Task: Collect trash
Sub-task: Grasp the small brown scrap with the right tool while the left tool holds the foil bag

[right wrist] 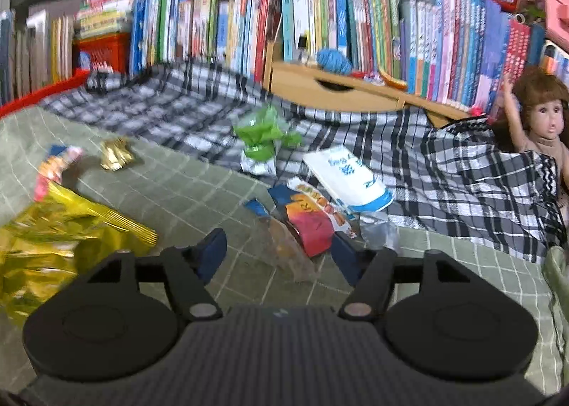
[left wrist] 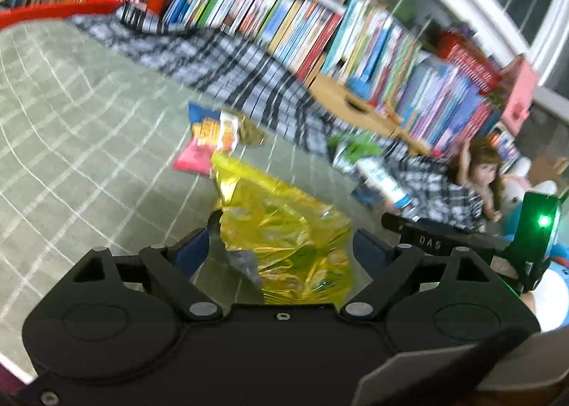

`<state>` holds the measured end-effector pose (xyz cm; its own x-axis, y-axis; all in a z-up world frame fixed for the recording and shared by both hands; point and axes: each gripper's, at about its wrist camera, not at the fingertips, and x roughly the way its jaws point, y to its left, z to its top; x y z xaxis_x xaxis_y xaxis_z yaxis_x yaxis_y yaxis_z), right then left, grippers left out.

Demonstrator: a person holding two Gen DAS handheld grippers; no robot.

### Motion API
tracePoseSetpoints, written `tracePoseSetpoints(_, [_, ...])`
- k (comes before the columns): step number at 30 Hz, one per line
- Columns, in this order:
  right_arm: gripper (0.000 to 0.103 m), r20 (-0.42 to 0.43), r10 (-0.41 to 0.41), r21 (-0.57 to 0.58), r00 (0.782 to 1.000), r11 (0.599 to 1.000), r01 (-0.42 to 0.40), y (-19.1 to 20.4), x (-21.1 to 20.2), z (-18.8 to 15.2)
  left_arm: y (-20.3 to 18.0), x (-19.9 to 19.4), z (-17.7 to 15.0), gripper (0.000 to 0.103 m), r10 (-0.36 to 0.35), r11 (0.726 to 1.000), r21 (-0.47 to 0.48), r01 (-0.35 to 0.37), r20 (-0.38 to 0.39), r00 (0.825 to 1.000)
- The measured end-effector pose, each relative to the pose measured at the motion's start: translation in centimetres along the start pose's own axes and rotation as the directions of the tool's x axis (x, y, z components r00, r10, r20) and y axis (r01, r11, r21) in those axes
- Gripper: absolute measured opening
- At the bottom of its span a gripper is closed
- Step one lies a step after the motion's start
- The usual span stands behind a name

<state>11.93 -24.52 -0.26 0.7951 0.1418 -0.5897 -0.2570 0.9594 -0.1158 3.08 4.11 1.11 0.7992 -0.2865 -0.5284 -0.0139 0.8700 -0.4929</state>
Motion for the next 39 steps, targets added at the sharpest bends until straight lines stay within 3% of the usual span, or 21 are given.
tracePoseSetpoints(3, [0.074, -0.053, 0.011, 0.012, 0.999, 1.000, -0.011, 0.1, 1.5, -0.3, 0.2, 1.9, -0.2, 0.088, 0.007, 0.999, -0.050, -0.008, -0.022, 1.000])
tracePoseSetpoints(4, [0.067, -0.067, 0.023, 0.019, 0.998, 1.000, -0.022, 0.2, 1.8, -0.5, 0.1, 2.2, -0.3, 0.088, 0.002, 0.999, -0.054, -0.003, -0.002, 1.000])
tracePoseSetpoints(6, [0.041, -0.062, 0.053, 0.045, 0.997, 0.998, -0.050, 0.3, 1.5, -0.7, -0.1, 2.9, -0.3, 0.086, -0.008, 0.999, -0.052, 0.008, -0.005, 1.000])
tracePoseSetpoints(8, [0.018, -0.053, 0.057, 0.035, 0.997, 0.998, -0.055, 0.6, 0.8, -0.9, -0.5, 3.4, -0.3, 0.063, -0.028, 0.998, -0.052, 0.027, -0.014, 1.000])
tracePoseSetpoints(10, [0.017, -0.043, 0.063, 0.007, 0.997, 0.998, -0.063, 1.1, 0.0, -1.1, -0.4, 3.6, -0.3, 0.049, -0.064, 0.995, -0.082, 0.061, -0.032, 0.997])
tracePoseSetpoints(12, [0.016, -0.031, 0.076, -0.008, 0.997, 0.997, -0.076, 1.4, -0.9, -1.5, -0.8, 3.4, -0.3, 0.041, -0.076, 0.994, -0.081, 0.073, -0.031, 0.997])
tracePoseSetpoints(17, [0.016, -0.007, 0.117, -0.013, 0.993, 0.993, -0.117, 1.7, -3.4, -2.4, -2.3, 1.7, -0.6, 0.033, -0.069, 0.997, 0.018, 0.069, 0.000, 0.998])
tracePoseSetpoints(23, [0.016, 0.022, 0.165, 0.001, 0.986, 0.986, -0.165, 1.8, -6.8, -3.6, -3.6, -1.7, -1.3, 0.032, -0.057, 0.990, 0.134, 0.050, 0.043, 0.997])
tracePoseSetpoints(30, [0.018, 0.021, 0.220, 0.012, 0.975, 0.975, -0.220, 2.5, -10.5, -6.2, -3.6, -4.6, -2.9, 0.032, -0.063, 0.978, 0.199, 0.058, 0.020, 0.998])
tracePoseSetpoints(31, [0.021, 0.017, 0.221, 0.001, 0.975, 0.975, -0.222, 2.7, -11.0, -6.7, -3.6, -5.0, -3.2, 0.032, -0.063, 0.975, 0.215, 0.058, 0.017, 0.998])
tracePoseSetpoints(32, [0.040, 0.016, 0.211, -0.016, 0.977, 0.977, -0.211, 2.9, -11.4, -7.1, -3.6, -5.3, -3.5, 0.032, -0.061, 0.972, 0.228, 0.056, 0.016, 0.998])
tracePoseSetpoints(34, [0.046, 0.010, 0.187, -0.053, 0.982, 0.981, -0.187, 3.3, -11.7, -7.8, -3.6, -6.0, -4.1, 0.032, -0.052, 0.965, 0.257, 0.045, 0.020, 0.998])
tracePoseSetpoints(36, [0.063, 0.003, 0.160, -0.065, 0.987, 0.985, -0.159, 3.5, -11.7, -8.2, -3.6, -6.5, -4.5, 0.032, -0.044, 0.961, 0.273, 0.036, 0.026, 0.999])
tracePoseSetpoints(39, [0.069, 0.005, 0.155, -0.061, 0.988, 0.986, -0.154, 3.6, -11.5, -8.2, -3.7, -7.2, -4.8, 0.032, -0.043, 0.958, 0.285, 0.033, 0.030, 0.999])
